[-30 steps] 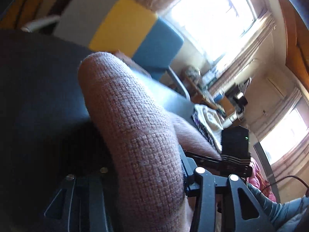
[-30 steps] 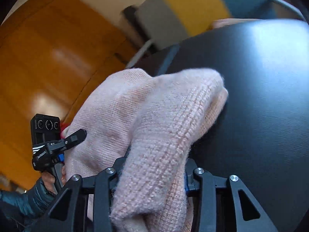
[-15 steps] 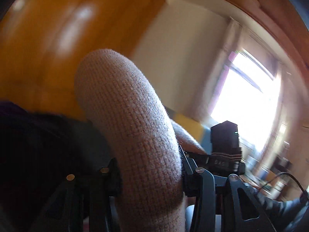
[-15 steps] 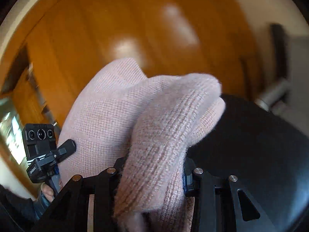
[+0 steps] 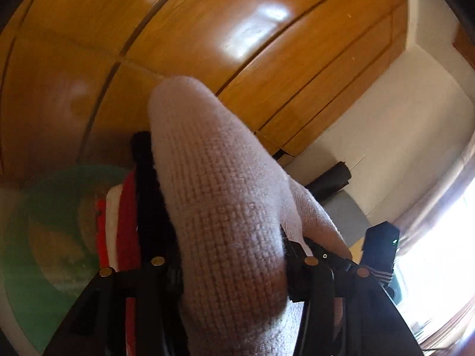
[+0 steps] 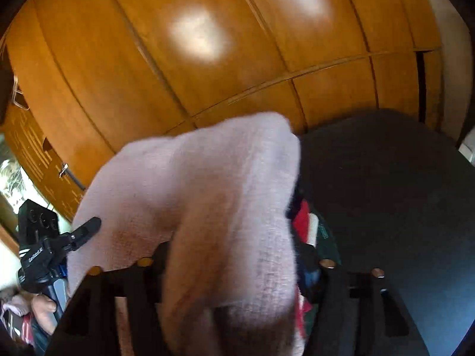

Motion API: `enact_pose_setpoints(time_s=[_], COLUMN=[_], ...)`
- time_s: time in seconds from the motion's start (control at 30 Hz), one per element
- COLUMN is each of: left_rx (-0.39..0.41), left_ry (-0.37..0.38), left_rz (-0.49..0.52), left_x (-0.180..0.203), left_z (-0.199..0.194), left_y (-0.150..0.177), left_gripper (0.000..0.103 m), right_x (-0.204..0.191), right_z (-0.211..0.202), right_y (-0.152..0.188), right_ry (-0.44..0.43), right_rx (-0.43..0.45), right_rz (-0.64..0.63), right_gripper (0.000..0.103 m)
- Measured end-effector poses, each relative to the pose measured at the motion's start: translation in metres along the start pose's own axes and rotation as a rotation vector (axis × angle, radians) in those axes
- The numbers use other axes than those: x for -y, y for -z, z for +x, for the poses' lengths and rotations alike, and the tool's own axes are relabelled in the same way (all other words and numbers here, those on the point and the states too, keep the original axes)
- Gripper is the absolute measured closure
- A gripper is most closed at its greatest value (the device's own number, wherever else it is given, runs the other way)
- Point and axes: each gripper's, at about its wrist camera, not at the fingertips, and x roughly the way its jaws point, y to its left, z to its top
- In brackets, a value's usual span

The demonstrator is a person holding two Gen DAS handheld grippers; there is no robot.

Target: Fold clothes

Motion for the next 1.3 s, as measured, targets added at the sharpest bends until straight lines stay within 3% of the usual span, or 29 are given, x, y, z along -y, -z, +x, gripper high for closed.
enact_pose_setpoints(time_s=[0.1,0.3,0.43,0.5,0.53,0.57,0.63,0.7,0.77,0.9,1.07,1.2,1.3], left_rx=[0.013,0.056,0.202,0.310,0.338,0.343,0.272,0.134,0.110,0.120,0.153,0.197,0.236], left_ry=[-0.031,-0.169,-0.343,-0.352,-0.311,-0.262,-0.250,-0.292,-0.360,-0.395,-0.452,-0.525,-0.594], left_rz=[0.049,0.070,0.138,0.182,0.206,0.247,0.304,0.307,0.323,0.335,0.364,0.378,0.415], left_x=[0.018,0.022,0.058,0.081,0.095,0.106,0.115,0.108,0.098,0.113,0.113,0.111,0.123], left_z=[-0.002,-0.022,-0.055,-0.067,-0.070,-0.068,-0.048,-0.007,0.019,0.027,-0.004,-0.003,-0.011], left_y=[0.000,-0.005,0.011,0.020,0.027,0.030,0.034,0.037,0.039,0.035,0.039,0.040,0.042], left_gripper=[0.051,0.044,0.043,0.043,0.043,0.042,0.041,0.041,0.042,0.041,0.041,0.040,0.035], right_x=[0.003,0.015,-0.007,-0.019,-0.025,-0.032,-0.047,-0.044,-0.035,-0.037,-0.042,-0.039,-0.042], right_z=[-0.005,-0.013,-0.033,-0.033,-0.028,-0.022,-0.009,0.021,0.049,0.052,0.020,-0.004,-0.020], right_y=[0.001,-0.002,-0.003,0.000,0.002,0.003,0.017,0.021,0.026,0.022,0.020,0.022,0.030], right_ry=[0.053,0.148,0.114,0.083,0.080,0.078,0.092,0.123,0.140,0.150,0.189,0.232,0.251], right_rx=[0.034,0.113,0.156,0.152,0.137,0.122,0.073,-0.017,-0.069,-0.035,0.000,0.051,0.072], right_rz=[-0.008,-0.044,-0.159,-0.209,-0.233,-0.259,-0.270,-0.229,-0.177,-0.144,-0.155,-0.144,-0.145], right_gripper=[0.030,0.032,0.050,0.055,0.058,0.058,0.058,0.058,0.057,0.057,0.056,0.040,0.036])
